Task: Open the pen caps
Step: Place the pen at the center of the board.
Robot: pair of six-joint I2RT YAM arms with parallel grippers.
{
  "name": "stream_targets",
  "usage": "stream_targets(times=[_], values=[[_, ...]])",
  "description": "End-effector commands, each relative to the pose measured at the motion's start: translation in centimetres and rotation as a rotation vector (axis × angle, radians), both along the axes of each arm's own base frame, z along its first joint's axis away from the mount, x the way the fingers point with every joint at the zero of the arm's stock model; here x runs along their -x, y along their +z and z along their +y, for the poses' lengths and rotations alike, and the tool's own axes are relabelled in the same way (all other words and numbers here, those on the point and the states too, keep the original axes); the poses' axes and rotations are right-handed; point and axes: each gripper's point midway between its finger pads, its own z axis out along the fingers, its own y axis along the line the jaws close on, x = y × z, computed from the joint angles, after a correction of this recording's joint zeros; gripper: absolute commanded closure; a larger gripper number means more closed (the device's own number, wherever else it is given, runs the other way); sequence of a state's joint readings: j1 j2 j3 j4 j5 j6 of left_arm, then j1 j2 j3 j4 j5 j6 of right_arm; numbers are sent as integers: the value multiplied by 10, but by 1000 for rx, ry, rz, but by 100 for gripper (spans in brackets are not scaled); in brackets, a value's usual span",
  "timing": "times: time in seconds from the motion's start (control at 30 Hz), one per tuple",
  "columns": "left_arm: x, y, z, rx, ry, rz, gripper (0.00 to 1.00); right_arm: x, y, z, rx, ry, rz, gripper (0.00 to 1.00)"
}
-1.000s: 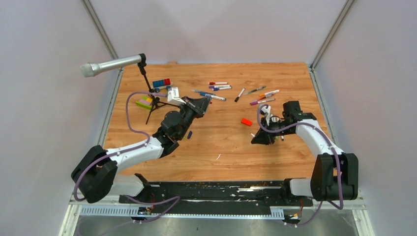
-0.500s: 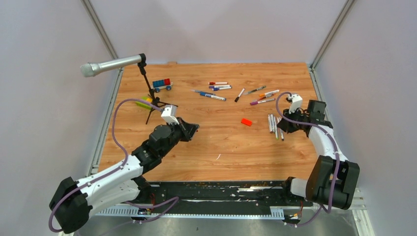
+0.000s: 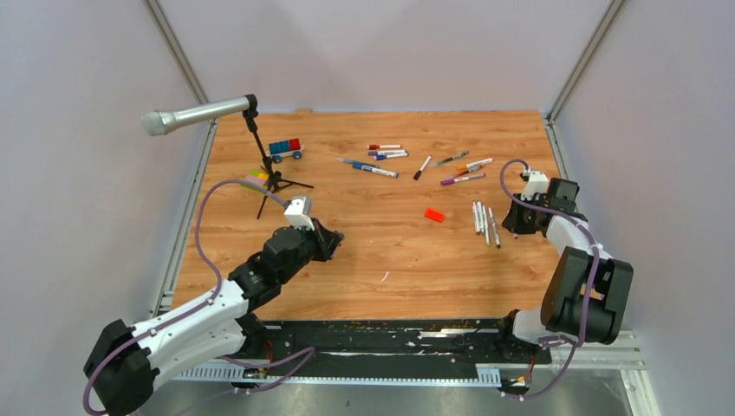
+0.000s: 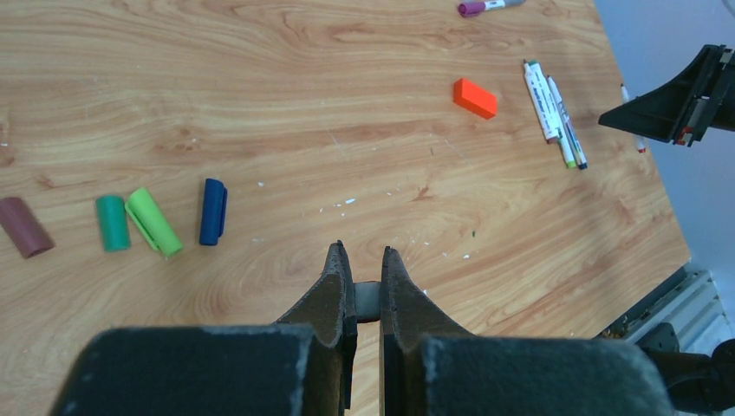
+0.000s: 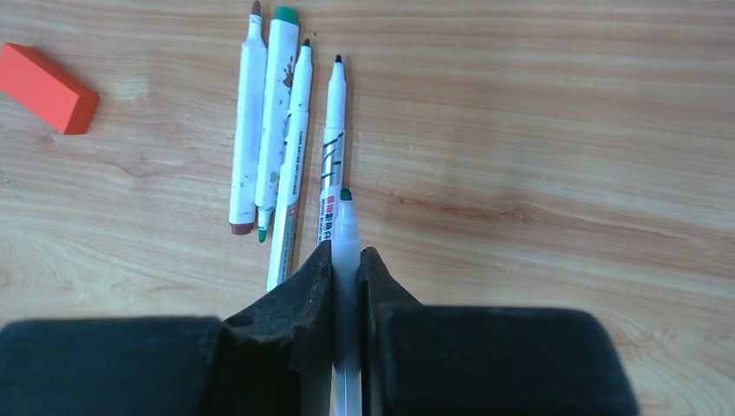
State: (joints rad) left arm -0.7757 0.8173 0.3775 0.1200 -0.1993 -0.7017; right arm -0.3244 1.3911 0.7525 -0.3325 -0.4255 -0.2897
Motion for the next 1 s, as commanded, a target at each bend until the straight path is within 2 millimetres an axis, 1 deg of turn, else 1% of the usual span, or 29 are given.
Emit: stream_targets(times=[0.0, 0.2, 0.47, 0.97], values=[[0, 0, -2, 1, -10, -3, 99, -14, 0, -8, -5, -35, 8, 97], [0, -3, -2, -8, -15, 2, 98, -15, -13, -12, -11, -45, 68, 97], [0, -5, -4, -6, -21, 9, 98, -13, -28, -10, -37, -31, 134, 92], [1, -6, -8, -2, -38, 17, 97, -10, -34, -9, -45, -26, 163, 78]])
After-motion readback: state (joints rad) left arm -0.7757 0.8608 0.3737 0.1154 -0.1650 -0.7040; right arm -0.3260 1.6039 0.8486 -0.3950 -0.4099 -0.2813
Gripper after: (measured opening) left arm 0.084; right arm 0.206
